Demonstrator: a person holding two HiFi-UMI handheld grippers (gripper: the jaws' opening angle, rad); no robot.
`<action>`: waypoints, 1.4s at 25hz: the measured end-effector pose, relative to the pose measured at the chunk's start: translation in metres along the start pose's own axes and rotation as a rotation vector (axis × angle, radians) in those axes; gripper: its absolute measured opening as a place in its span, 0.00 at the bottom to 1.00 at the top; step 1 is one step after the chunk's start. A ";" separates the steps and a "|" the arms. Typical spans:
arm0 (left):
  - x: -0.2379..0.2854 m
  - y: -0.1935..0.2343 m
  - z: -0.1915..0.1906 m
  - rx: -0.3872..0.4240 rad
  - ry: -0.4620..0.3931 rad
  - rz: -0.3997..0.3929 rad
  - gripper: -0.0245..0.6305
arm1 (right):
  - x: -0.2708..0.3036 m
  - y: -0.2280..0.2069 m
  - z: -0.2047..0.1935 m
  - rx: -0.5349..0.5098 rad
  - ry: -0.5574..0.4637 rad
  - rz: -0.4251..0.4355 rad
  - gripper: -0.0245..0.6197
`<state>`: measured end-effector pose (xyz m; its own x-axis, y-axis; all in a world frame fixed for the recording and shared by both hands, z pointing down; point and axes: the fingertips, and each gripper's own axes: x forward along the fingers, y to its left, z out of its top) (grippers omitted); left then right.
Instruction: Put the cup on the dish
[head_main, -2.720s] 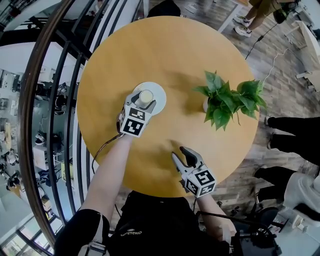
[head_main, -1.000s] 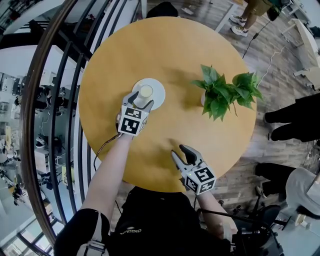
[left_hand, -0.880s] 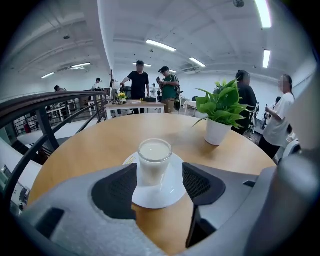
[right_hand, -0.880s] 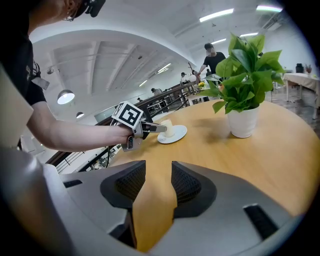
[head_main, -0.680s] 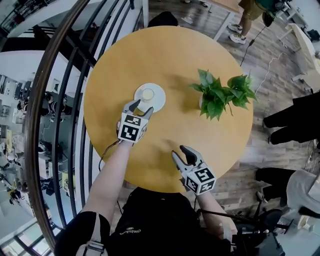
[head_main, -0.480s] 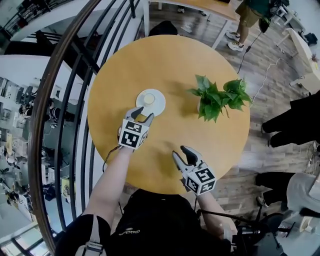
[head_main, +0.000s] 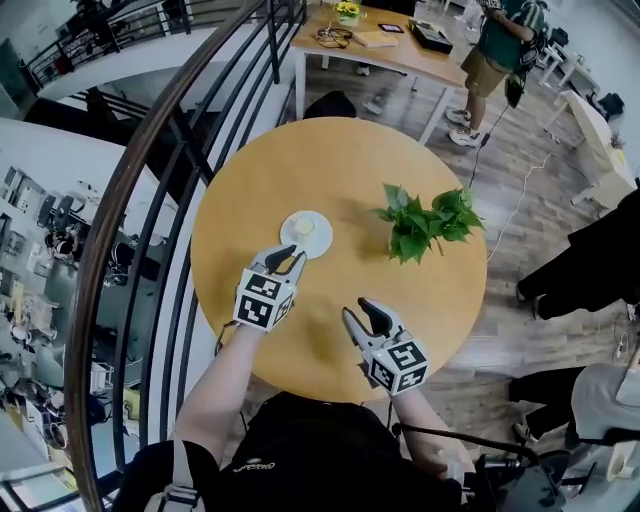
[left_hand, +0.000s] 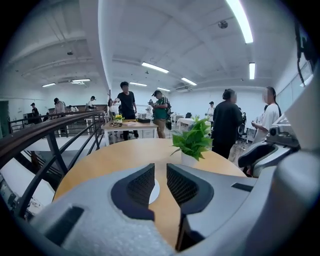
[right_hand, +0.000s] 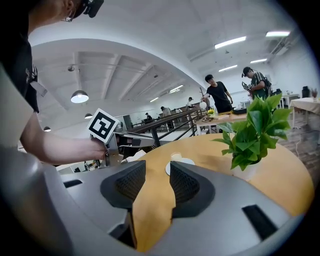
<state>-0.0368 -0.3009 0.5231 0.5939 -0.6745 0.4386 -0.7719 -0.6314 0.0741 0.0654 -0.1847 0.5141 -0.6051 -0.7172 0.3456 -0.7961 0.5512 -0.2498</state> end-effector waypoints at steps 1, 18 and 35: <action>-0.006 -0.004 0.005 0.001 -0.014 -0.002 0.16 | -0.002 0.001 0.004 -0.008 -0.008 0.001 0.27; -0.066 -0.062 0.065 0.112 -0.163 -0.058 0.05 | -0.031 0.017 0.076 -0.111 -0.159 0.001 0.27; -0.088 -0.078 0.076 0.115 -0.200 -0.088 0.05 | -0.033 0.024 0.098 -0.107 -0.208 0.011 0.21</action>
<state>-0.0118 -0.2214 0.4103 0.6997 -0.6700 0.2480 -0.6911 -0.7228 -0.0028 0.0652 -0.1902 0.4084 -0.6122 -0.7770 0.1465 -0.7901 0.5940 -0.1512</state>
